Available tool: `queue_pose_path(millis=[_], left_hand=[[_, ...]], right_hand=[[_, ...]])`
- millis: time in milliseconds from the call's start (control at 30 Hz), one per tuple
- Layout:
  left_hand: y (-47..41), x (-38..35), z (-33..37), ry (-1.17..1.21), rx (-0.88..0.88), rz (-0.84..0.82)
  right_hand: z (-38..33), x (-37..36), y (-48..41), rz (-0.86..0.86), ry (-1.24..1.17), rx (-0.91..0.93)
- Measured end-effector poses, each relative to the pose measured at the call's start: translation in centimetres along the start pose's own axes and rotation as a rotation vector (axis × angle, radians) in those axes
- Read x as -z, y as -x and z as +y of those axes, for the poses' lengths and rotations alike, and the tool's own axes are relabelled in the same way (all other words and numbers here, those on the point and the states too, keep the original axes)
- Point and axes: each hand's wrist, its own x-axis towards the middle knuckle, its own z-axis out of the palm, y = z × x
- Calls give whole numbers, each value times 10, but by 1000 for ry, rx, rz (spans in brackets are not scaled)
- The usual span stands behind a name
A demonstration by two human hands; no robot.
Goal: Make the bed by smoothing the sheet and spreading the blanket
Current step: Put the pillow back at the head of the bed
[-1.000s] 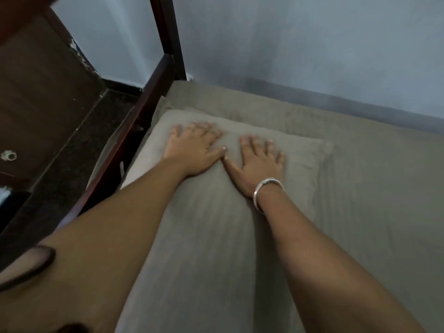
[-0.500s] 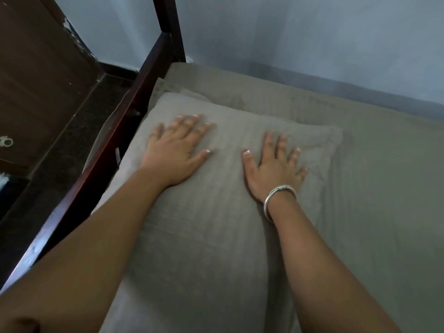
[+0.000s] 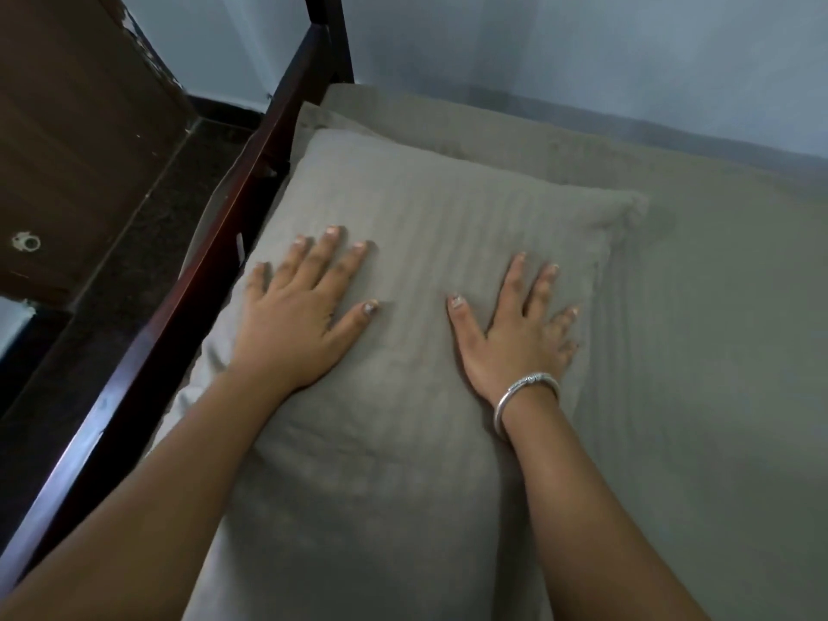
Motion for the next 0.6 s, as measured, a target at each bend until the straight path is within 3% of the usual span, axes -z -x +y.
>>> queue_pose_path(millis=[67, 233, 300, 400, 467, 533, 600], left_hand=[[9, 5, 13, -22, 51, 33], [38, 8, 38, 10, -325, 17], [57, 3, 24, -46, -241, 5], [84, -3, 7, 1, 57, -20], [96, 0, 16, -7, 123, 1], [108, 4, 37, -39, -25, 31], [119, 0, 52, -67, -246, 37]], right_hand=[[-13, 5, 11, 43, -17, -14], [-33, -8, 60, 62, 154, 433], [-13, -14, 64, 63, 152, 368], [11, -10, 66, 15, 48, 116], [13, -7, 77, 5, -12, 22], [6, -7, 100, 58, 1, 113], [3, -16, 125, 73, 69, 334]])
